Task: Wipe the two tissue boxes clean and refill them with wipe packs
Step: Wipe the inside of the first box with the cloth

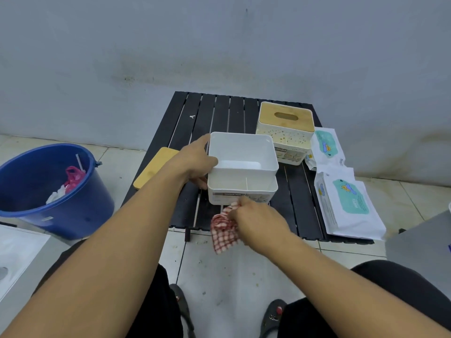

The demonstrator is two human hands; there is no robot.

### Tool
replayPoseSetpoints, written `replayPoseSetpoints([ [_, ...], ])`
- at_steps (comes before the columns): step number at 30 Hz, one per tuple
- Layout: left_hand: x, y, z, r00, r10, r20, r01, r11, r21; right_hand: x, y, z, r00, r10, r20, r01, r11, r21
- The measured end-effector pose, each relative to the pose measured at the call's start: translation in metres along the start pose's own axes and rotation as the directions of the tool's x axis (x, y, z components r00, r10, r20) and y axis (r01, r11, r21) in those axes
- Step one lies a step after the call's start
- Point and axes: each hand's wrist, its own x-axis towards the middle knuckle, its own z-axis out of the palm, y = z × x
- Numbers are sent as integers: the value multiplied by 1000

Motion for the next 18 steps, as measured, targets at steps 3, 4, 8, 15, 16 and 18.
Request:
replayPoseSetpoints([
  [3, 0, 1, -1, 1000, -5, -1, 5, 1000, 8, -5, 34, -4, 992, 69, 107, -73, 997, 31],
  [4, -1, 1, -1, 1000, -7, 0, 7, 1000, 6, -4, 47, -5, 984, 103, 144, -108, 994, 32],
  [8, -2, 0, -5, 1000, -9, 0, 9, 1000, 9, 4, 94, -8, 933, 261, 246, -280, 959, 44],
  [15, -3, -1, -4, 1000, -15, 0, 15, 1000, -9, 32, 123, -11, 880, 447, 160, -472, 860, 193],
  [16, -3, -1, -4, 1000, -14, 1, 14, 1000, -8, 35, 125, -10, 865, 488, 118, -501, 835, 227],
  [18, -4, -1, -4, 1000, -14, 5, 14, 1000, -1, 35, 129, -9, 825, 564, 30, -540, 772, 336],
])
